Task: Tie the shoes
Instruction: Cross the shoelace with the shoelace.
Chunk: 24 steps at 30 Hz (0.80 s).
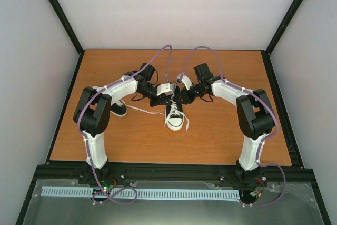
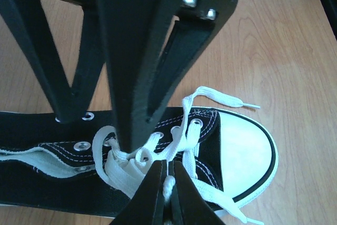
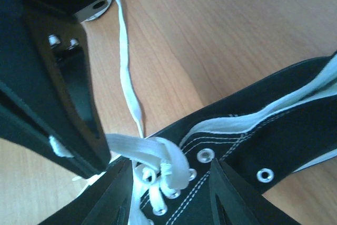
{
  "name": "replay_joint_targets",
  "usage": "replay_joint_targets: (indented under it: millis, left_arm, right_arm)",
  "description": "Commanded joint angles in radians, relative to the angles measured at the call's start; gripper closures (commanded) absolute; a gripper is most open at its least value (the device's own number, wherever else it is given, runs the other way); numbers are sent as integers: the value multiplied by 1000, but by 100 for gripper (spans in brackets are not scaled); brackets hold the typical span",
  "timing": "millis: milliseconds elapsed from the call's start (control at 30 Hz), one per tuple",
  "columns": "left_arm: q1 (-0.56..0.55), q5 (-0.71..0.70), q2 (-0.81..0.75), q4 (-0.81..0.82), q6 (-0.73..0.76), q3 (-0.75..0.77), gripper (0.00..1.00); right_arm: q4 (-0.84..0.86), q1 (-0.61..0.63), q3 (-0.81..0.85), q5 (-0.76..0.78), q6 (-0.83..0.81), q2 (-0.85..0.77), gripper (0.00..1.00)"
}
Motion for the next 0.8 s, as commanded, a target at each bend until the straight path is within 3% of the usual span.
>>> replay_joint_targets:
  millis: [0, 233, 433, 767]
  left_arm:
    - [5, 36, -33, 13, 1, 10, 99]
    - [6, 39, -37, 7, -2, 8, 99]
    - [9, 43, -35, -2, 3, 9, 99]
    - [40, 9, -10, 9, 14, 20, 96]
  right_arm:
    - [-62, 3, 19, -72, -53, 17, 58]
    - [-39, 7, 40, -58, -23, 55, 68]
    - [-29, 7, 33, -45, -22, 36, 96]
    - [-48, 7, -35, -26, -75, -50, 97]
